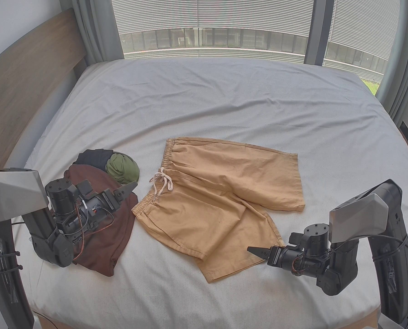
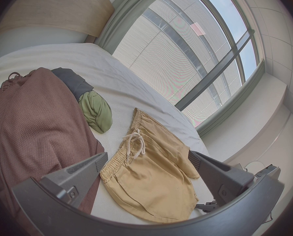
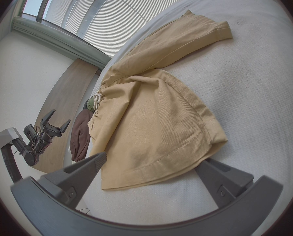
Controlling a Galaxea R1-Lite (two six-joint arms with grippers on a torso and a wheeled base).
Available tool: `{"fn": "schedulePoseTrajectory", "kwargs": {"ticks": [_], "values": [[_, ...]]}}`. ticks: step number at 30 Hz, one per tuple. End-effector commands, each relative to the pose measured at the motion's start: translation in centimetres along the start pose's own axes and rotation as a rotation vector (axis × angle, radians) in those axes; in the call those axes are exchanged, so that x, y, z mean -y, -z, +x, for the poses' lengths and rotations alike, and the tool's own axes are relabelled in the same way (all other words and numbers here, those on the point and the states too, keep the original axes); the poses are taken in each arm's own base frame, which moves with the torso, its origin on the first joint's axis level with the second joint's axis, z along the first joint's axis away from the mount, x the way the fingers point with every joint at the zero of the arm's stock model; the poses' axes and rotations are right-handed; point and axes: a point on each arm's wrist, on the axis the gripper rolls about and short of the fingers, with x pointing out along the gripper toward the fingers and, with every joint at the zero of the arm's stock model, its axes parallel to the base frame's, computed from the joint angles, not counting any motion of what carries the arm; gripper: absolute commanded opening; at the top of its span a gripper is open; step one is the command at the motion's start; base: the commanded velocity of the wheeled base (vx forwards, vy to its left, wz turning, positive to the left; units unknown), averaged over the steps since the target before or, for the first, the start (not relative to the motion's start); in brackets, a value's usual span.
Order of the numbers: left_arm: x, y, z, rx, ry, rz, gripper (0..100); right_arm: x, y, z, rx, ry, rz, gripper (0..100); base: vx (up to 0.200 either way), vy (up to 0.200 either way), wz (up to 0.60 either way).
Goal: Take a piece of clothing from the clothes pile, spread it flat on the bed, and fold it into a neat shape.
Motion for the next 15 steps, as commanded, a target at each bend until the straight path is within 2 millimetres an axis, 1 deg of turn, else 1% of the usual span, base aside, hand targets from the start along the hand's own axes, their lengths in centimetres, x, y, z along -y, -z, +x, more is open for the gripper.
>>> {"fn": "schedulePoseTrajectory", "kwargs": {"ticks": [1,7,8,15], "values": [[-0.02,0.04,0.03,-0.001,0.000,-0.001,100,0.15,0.43,0.33,-0.015,0.002,0.002,100,0.000,0.000,0.00],[-0.06,0.02,0.01,-0.001,-0.001,-0.001,100,-0.07,0.50,0.47,-0.016,-0.005,-0.003,100,0.000,0.000,0.00],[-0.01,0.03,0.03,0.000,0.001,0.000,100,-0.06,0.42,0.51,-0.013,-0.006,-0.001,0,0.000,0.000,0.00],[-0.05,0.00,0.01,0.001,0.000,-0.001,100,-0.25,0.07,0.37,-0.001,-0.010,-0.001,0,0.000,0.000,0.00]]}}
